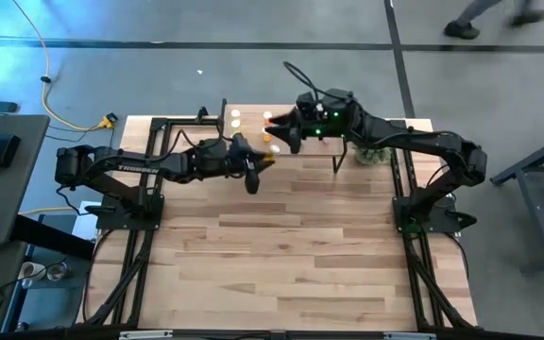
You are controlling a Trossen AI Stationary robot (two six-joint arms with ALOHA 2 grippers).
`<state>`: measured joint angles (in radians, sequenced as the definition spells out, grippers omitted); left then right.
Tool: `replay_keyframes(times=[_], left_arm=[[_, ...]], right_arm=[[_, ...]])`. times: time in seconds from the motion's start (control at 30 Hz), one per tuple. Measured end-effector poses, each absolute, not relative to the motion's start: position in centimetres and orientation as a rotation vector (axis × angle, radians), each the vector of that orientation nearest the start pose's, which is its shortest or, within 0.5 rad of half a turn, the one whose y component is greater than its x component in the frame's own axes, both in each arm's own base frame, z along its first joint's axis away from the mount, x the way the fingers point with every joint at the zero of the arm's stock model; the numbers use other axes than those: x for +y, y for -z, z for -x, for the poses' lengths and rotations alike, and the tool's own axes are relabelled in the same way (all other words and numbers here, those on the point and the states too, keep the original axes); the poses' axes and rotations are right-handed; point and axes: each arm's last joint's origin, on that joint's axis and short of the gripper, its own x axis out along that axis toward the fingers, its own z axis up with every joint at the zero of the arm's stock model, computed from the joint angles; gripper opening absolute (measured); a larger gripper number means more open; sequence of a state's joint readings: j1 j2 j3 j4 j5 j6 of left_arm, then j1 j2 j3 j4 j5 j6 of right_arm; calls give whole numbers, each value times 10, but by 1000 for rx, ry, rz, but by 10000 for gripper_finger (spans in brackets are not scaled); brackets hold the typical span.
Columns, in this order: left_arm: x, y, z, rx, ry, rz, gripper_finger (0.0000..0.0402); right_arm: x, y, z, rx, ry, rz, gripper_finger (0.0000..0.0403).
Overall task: Pick and place medicine bottles onto shelf by color
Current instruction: Put the orange pill bottle on the shelf aligned with the other orange pill bottles
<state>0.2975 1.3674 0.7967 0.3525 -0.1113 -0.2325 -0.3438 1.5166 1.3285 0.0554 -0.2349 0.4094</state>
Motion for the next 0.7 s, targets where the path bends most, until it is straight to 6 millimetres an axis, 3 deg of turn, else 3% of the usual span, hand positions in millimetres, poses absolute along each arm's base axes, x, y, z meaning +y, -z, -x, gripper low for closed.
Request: replay_keyframes(times=[0.27, 0.7], left_arm=[[96, -274, -285, 1, -544, 222, 93], [97, -283, -285, -73, -589, 123, 93]], right_arm=[[-114, -377, -335, 25, 115, -189, 207], [-114, -371, -334, 81, 120, -202, 207]])
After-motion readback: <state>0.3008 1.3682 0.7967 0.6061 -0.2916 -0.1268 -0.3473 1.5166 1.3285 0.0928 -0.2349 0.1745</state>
